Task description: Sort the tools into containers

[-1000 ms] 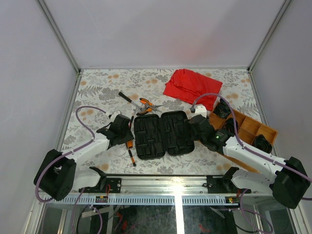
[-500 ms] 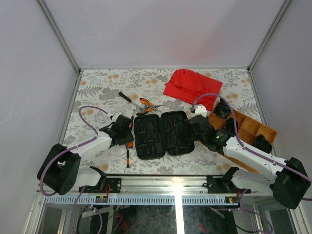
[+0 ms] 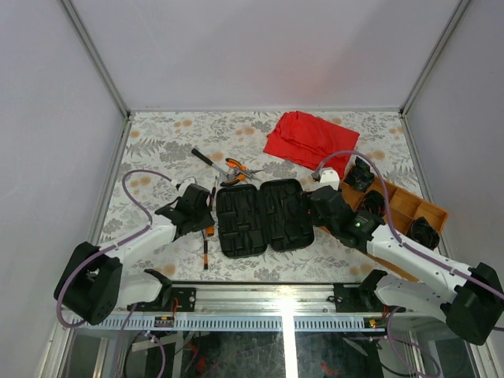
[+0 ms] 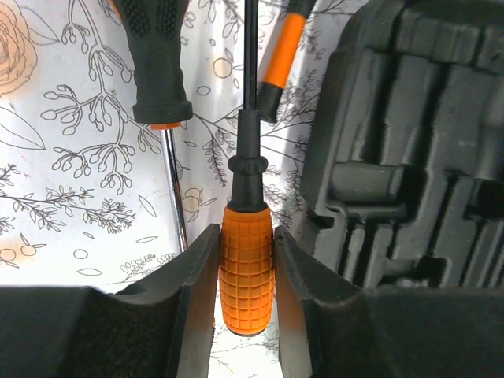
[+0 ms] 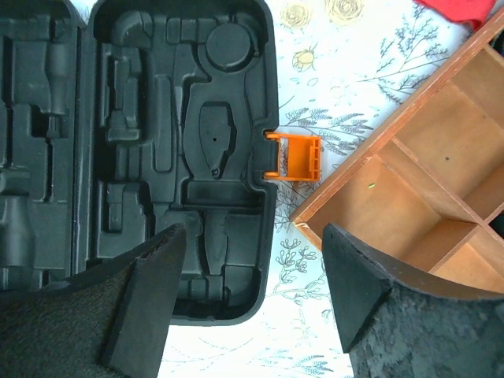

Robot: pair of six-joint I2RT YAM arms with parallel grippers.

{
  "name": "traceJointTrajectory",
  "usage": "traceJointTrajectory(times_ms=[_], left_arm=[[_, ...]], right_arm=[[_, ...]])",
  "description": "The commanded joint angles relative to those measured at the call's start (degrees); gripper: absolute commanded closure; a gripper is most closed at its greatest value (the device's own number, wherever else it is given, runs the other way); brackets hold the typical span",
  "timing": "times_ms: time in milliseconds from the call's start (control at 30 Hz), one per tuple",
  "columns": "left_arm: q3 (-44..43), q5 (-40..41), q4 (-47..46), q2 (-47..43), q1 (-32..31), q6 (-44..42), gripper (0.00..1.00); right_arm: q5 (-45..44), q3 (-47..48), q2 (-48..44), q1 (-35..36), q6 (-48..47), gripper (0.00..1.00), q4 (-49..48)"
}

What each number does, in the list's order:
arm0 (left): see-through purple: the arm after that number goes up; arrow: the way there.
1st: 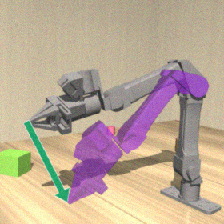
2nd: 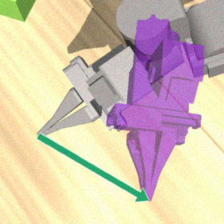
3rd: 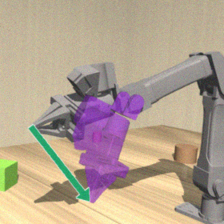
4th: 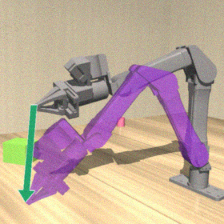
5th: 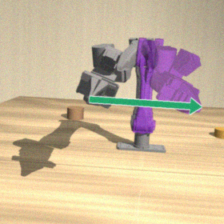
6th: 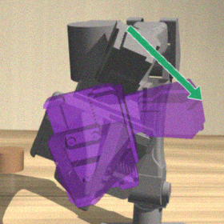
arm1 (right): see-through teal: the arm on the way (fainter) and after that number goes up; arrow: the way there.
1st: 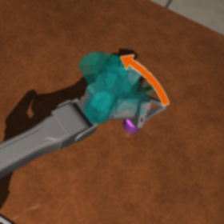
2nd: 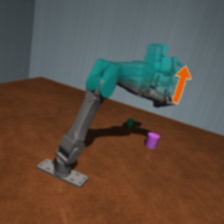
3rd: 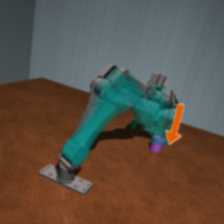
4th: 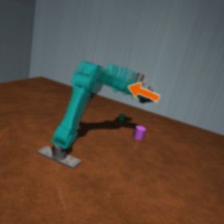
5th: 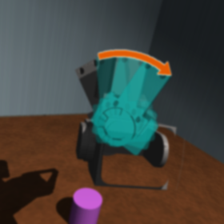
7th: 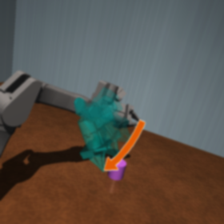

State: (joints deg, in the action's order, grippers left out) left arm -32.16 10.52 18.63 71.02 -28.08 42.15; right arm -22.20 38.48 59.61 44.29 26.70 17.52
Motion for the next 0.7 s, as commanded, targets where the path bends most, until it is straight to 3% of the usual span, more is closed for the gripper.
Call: traceJointTrajectory(times_ms=[0,367,667], left_arm=[[-2.58,2.14,0.26,-4.16,0.21,-1.77,0.86],[-2.96,0.27,0.4,-12.05,0.21,-4.6,0.89],[-2.2,-2.38,-1.25,-10.67,0.26,-4.17,0.87]], right_arm=[[-3.78,-0.05,-3.5,-0.11,1.56,0.22,-0.28],[-4.74,-1.45,-9.12,-0.1,3.13,0.14,-2.28],[-2.12,-1.61,-7.65,-0.16,3.47,0.13,-3.39]])
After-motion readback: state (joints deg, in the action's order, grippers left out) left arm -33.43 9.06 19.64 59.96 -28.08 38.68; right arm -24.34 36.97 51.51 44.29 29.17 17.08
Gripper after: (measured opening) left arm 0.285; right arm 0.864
